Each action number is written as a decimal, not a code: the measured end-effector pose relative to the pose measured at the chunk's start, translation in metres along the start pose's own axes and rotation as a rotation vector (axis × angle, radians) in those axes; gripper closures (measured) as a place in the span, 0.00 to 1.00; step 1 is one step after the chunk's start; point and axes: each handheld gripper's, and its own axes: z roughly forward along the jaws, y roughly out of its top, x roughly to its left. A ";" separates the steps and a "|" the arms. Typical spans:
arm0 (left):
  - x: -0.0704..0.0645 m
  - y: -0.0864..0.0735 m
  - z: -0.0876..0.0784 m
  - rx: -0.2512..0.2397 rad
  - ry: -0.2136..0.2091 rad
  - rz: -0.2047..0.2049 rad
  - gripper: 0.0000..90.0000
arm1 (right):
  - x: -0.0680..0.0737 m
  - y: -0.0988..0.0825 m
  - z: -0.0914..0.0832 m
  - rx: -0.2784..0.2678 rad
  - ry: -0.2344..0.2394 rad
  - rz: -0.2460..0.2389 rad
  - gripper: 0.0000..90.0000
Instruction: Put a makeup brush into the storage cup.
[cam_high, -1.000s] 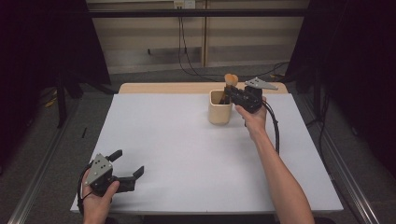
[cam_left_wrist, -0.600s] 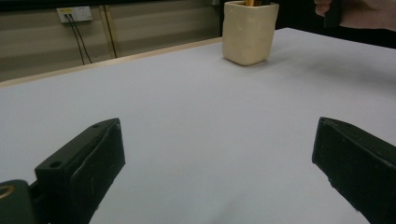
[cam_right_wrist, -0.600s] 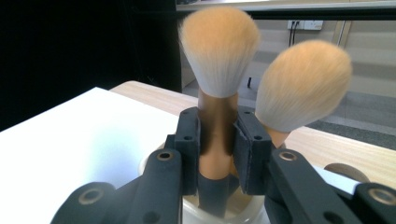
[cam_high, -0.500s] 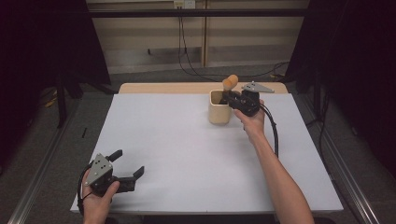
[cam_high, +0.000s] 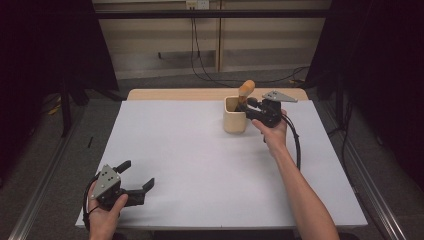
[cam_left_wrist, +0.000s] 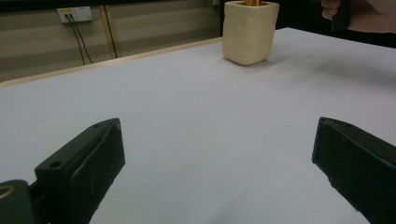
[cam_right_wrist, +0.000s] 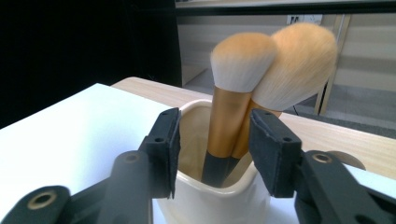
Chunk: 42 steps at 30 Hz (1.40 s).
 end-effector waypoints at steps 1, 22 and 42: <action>0.000 0.000 0.000 0.001 0.000 -0.001 0.03 | 0.000 0.000 -0.001 0.002 -0.002 -0.002 0.56; 0.003 -0.001 0.002 0.000 0.016 -0.016 0.03 | -0.006 -0.003 -0.027 -0.002 -0.018 0.028 0.05; 0.002 0.000 -0.002 -0.009 0.014 -0.010 0.03 | 0.003 -0.020 -0.068 -0.056 -0.081 -0.042 0.00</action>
